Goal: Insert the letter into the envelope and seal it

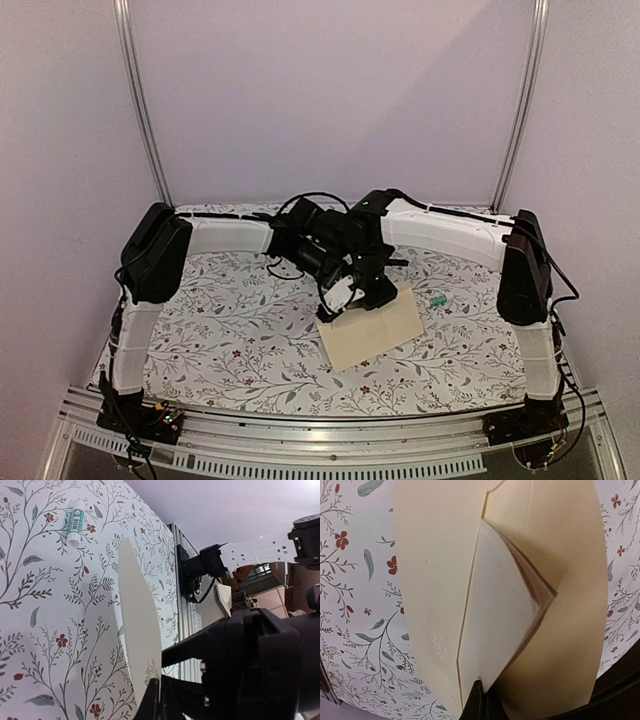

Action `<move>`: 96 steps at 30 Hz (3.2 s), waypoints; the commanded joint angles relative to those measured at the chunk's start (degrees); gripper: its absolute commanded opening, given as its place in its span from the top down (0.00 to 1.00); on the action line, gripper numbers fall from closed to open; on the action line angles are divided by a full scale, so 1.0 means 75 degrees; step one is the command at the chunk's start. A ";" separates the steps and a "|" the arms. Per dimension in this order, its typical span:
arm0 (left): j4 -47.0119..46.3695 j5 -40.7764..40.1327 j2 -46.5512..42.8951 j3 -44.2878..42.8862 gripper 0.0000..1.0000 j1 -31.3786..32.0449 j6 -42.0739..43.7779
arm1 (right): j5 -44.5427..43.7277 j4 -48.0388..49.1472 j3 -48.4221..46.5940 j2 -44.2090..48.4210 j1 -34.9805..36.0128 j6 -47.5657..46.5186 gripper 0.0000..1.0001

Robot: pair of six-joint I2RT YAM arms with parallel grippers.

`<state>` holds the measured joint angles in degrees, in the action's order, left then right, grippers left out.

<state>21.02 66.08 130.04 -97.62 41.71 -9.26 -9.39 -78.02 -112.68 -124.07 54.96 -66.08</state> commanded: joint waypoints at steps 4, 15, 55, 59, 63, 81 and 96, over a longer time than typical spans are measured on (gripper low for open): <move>-0.0253 0.0303 0.0068 0.0009 1.00 -0.0043 -0.0203 | 0.0607 0.0197 -0.0024 -0.0151 0.0090 -0.0099 1.00; -0.0619 0.0351 0.0151 0.0018 1.00 -0.0124 -0.0559 | 0.1808 0.0419 0.0253 -0.0110 0.0125 0.0239 1.00; -0.1215 0.0529 0.0113 0.0309 1.00 -0.0170 -0.0971 | -0.0624 -0.0138 -0.0058 -0.0297 0.0366 -0.1167 1.00; -0.1507 0.0529 0.0088 0.0337 1.00 -0.0210 -0.1246 | 0.0147 -0.0144 0.0069 -0.0311 0.0360 -0.0919 1.00; -0.1524 0.0517 0.0118 0.0331 1.00 -0.0291 -0.1258 | 0.0832 -0.0115 0.0176 -0.0286 0.0231 -0.0517 0.95; -0.1834 0.0583 0.0208 0.0530 1.00 -0.0442 -0.1700 | 0.2474 0.3077 0.2397 0.2410 -0.0225 0.1106 0.65; -0.2657 0.0382 0.0044 0.1045 1.00 -0.0536 -0.2883 | 0.2621 0.4527 0.3058 0.1973 -0.0226 0.1623 0.55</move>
<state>5.50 68.31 131.31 -91.61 38.17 -27.75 10.44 -47.18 -91.96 -107.15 53.58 -55.66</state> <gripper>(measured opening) 0.004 0.446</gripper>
